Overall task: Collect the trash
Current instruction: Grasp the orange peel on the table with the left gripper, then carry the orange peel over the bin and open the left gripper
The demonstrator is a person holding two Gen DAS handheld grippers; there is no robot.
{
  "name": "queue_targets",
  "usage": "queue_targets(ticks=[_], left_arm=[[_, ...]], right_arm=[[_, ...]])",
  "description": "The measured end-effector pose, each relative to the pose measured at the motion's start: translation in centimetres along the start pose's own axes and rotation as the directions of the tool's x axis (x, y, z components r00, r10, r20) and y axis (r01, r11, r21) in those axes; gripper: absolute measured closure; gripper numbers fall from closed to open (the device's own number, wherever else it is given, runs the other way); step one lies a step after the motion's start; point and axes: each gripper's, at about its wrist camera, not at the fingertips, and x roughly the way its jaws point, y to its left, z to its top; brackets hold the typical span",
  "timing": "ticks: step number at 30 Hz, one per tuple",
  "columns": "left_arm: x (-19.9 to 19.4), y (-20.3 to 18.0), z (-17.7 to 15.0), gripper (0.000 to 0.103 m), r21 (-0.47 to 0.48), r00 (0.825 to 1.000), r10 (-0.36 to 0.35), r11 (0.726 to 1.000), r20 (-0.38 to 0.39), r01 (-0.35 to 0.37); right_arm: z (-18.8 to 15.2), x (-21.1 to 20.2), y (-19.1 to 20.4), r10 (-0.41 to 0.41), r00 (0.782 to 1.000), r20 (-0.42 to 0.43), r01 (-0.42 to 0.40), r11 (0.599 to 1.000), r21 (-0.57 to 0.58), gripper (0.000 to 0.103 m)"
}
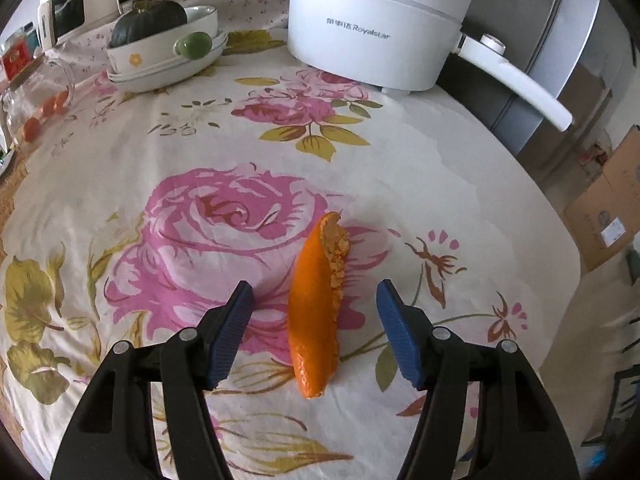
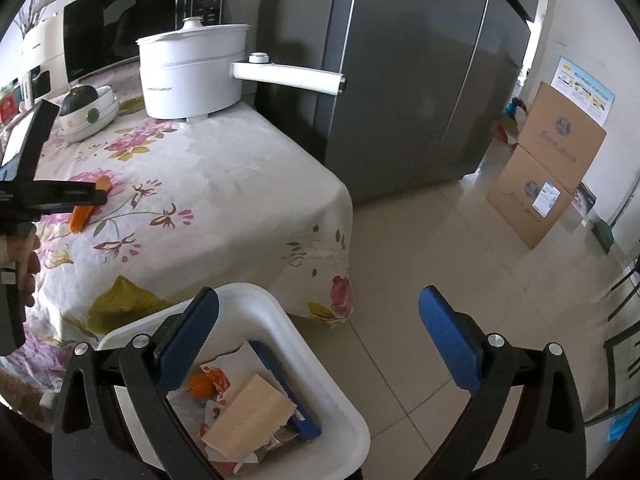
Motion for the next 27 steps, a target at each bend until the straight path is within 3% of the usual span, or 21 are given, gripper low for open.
queue_targets(ticks=[2, 4, 7, 17, 27], left_arm=[[-0.1, -0.2, -0.1, 0.056, 0.02, 1.0, 0.009, 1.0, 0.005, -0.009], [-0.2, -0.4, -0.3, 0.078, 0.038, 1.0, 0.012, 0.999, 0.008, -0.013], [-0.4, -0.6, -0.5, 0.087, 0.041, 1.0, -0.02, 0.999, 0.009, 0.02], [-6.2, -3.6, -2.8, 0.089, 0.099, 0.98, -0.183, 0.98, 0.083, 0.175], [-12.3, -9.1, -7.5, 0.088, 0.25, 0.937, -0.341, 0.917, 0.081, 0.312]], right_arm=[[-0.1, -0.1, 0.0, 0.004, 1.0, 0.001, -0.004, 1.0, 0.0, 0.007], [-0.1, -0.1, 0.0, 0.01, 1.0, 0.001, -0.01, 1.0, 0.005, 0.007], [-0.1, -0.3, -0.3, 0.017, 1.0, 0.003, -0.017, 1.0, 0.015, 0.007], [-0.2, -1.1, -1.7, 0.006, 1.0, 0.029, -0.008, 0.998, 0.062, 0.007], [-0.5, -1.9, -4.2, -0.035, 0.998, 0.055, 0.028, 0.991, 0.133, 0.007]])
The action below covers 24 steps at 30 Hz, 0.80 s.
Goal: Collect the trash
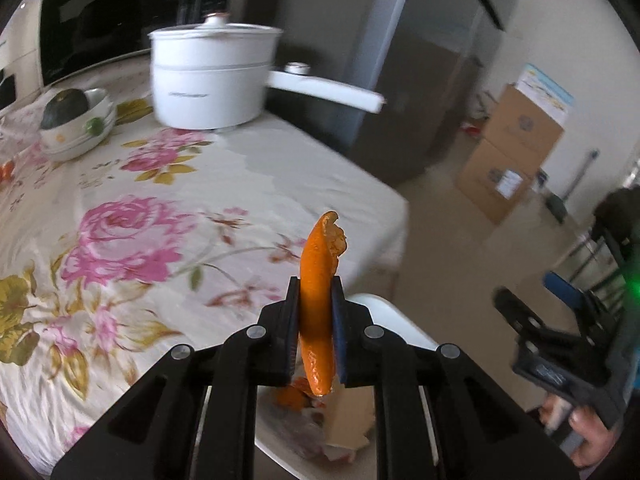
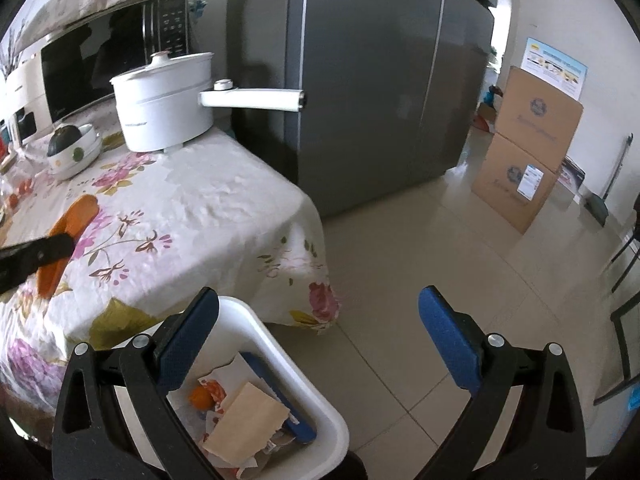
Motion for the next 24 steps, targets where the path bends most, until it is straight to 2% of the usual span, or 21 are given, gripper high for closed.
queue_targets(ticks=[4, 6, 8, 10, 13, 16, 17, 18, 19, 20, 21, 22, 23, 24], left_arm=[[-0.4, -2.3, -1.9, 0.085, 0.02, 0.998, -0.055, 0.998, -0.022, 0.055], [-0.4, -3.4, -3.0, 0.083, 0.03, 0.998, -0.05, 0.998, -0.033, 0.051], [-0.4, -4.0, -3.8, 0.071, 0.039, 0.999, -0.034, 0.999, -0.042, 0.035], [-0.9, -4.2, -4.1, 0.046, 0.027, 0.999, -0.018, 0.999, -0.028, 0.018], [-2.3, -4.1, -4.0, 0.035, 0.026, 1.0, 0.003, 1.0, 0.021, -0.004], [-3.9, -4.0, -4.0, 0.03, 0.027, 0.996, 0.036, 0.999, 0.083, -0.038], [-4.8, -4.0, -4.0, 0.03, 0.027, 0.989, 0.077, 0.996, 0.128, -0.081], [-5.7, -4.1, -3.9, 0.028, 0.029, 0.972, 0.146, 0.988, 0.183, -0.154], [-7.3, -4.5, -3.9, 0.018, 0.035, 0.929, 0.246, 0.963, 0.277, -0.266], [-8.4, -4.7, -4.0, 0.01, 0.036, 0.886, 0.301, 0.942, 0.353, -0.334], [-9.8, -5.0, -4.1, 0.006, 0.027, 0.826, 0.348, 0.916, 0.444, -0.401], [-10.8, -5.0, -4.0, 0.006, 0.01, 0.78, 0.371, 0.901, 0.503, -0.435], [-11.3, -4.7, -3.7, 0.006, -0.01, 0.768, 0.376, 0.901, 0.519, -0.435], [-11.5, -4.1, -3.3, 0.006, -0.037, 0.776, 0.377, 0.908, 0.506, -0.417]], right_arm=[[0.0, -0.6, -1.2, -0.017, 1.0, 0.024, 0.016, 0.999, 0.04, 0.007], [0.0, -1.1, -1.7, -0.055, 0.997, 0.058, 0.052, 0.997, 0.051, 0.007], [0.1, -1.8, -2.0, -0.081, 0.992, 0.098, 0.076, 0.996, 0.056, 0.007], [0.2, -2.4, -2.2, -0.093, 0.987, 0.134, 0.085, 0.994, 0.063, 0.007], [0.2, -3.0, -2.1, -0.097, 0.98, 0.173, 0.088, 0.994, 0.063, 0.007], [0.3, -4.3, -1.5, -0.113, 0.964, 0.239, 0.104, 0.993, 0.047, 0.007], [0.4, -4.9, -1.3, -0.109, 0.956, 0.272, 0.1, 0.994, 0.048, 0.007], [0.3, -5.7, -1.1, -0.1, 0.943, 0.318, 0.088, 0.995, 0.049, 0.007], [0.2, -6.8, -0.8, -0.088, 0.922, 0.377, 0.073, 0.996, 0.053, 0.007], [0.1, -7.5, -0.5, -0.077, 0.904, 0.42, 0.058, 0.997, 0.057, 0.007], [0.1, -8.1, -0.1, -0.053, 0.888, 0.457, 0.031, 0.998, 0.055, 0.007], [0.2, -8.3, 0.1, -0.034, 0.884, 0.465, 0.011, 0.999, 0.052, 0.007], [0.3, -8.4, 0.5, -0.005, 0.884, 0.468, -0.02, 0.999, 0.047, 0.007], [0.5, -8.2, 0.8, 0.018, 0.887, 0.461, -0.045, 0.998, 0.047, 0.007]])
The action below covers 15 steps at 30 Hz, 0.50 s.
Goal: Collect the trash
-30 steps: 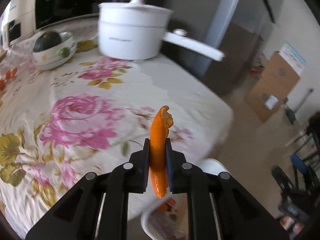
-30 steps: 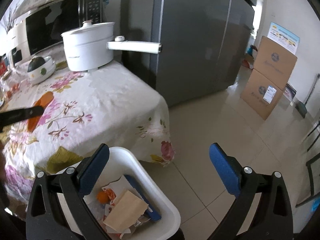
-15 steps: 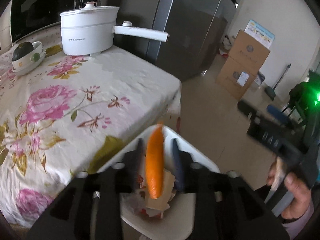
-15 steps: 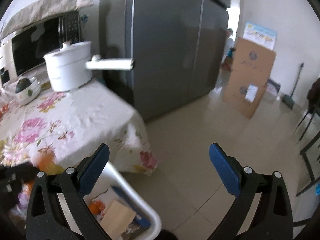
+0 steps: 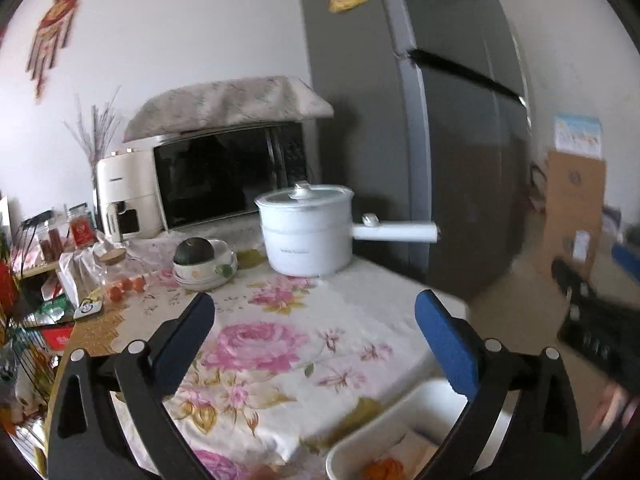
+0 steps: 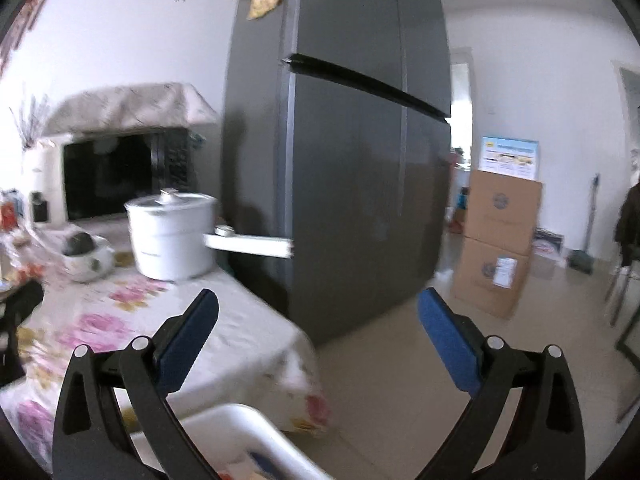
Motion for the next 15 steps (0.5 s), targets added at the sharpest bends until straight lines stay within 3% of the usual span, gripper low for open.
queue_targets(ticks=[2, 4, 8, 15], left_arm=[[1.0, 1.4, -0.1, 0.006, -0.089, 0.997, 0.051, 0.994, -0.058, -0.056], [1.4, 2.7, -0.8, 0.006, -0.172, 0.995, 0.079, 0.981, -0.067, -0.089], [2.7, 2.5, -1.6, 0.006, -0.078, 0.985, 0.103, 0.99, -0.137, -0.115], [3.3, 3.2, -2.9, 0.006, -0.096, 0.972, 0.119, 0.985, -0.204, -0.141]], right_arm=[[0.1, 0.6, 0.5, 0.031, 0.999, -0.029, -0.03, 0.999, 0.018, 0.007], [0.1, 1.4, 1.2, 0.067, 0.995, -0.068, -0.065, 0.997, 0.033, 0.007], [-0.3, 2.1, 3.1, 0.086, 0.989, -0.123, -0.086, 0.996, 0.009, 0.007], [-0.7, 1.7, 5.8, 0.088, 0.989, -0.118, -0.096, 0.994, -0.056, 0.007]])
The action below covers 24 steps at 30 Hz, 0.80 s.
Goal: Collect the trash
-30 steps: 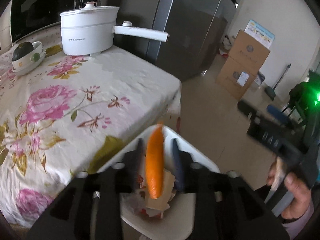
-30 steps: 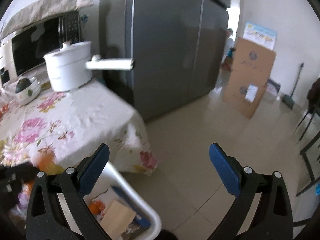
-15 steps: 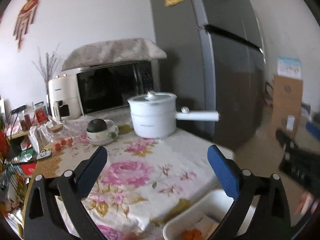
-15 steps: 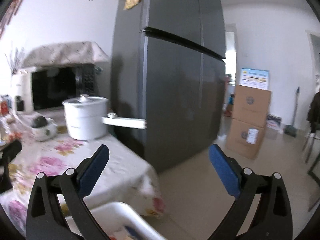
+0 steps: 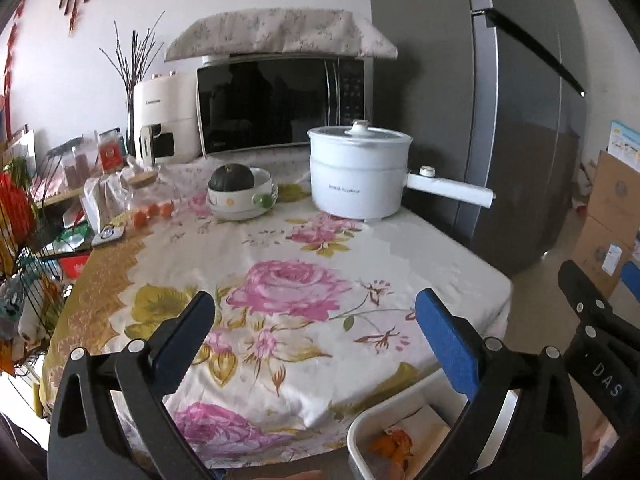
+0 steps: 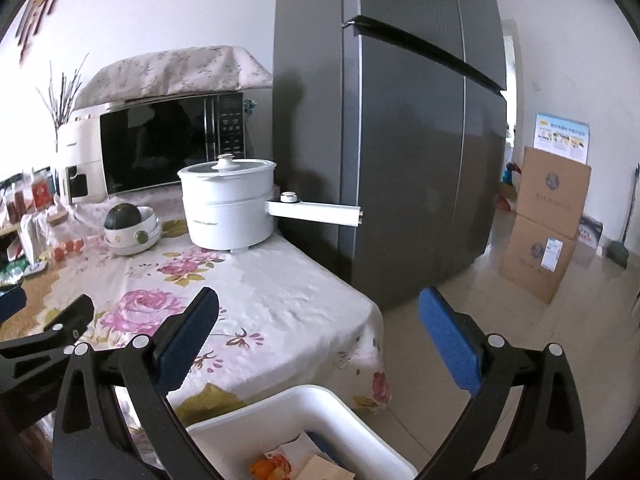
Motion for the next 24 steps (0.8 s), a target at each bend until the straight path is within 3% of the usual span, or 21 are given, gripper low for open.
queue_targets(ticks=[24], left_arm=[[0.23, 0.75, 0.03, 0.006, -0.044, 0.999, -0.018, 0.999, -0.04, 0.016]], right_arm=[[-0.35, 0.27, -0.23, -0.024, 0.999, -0.036, 0.023, 0.999, -0.025, 0.007]])
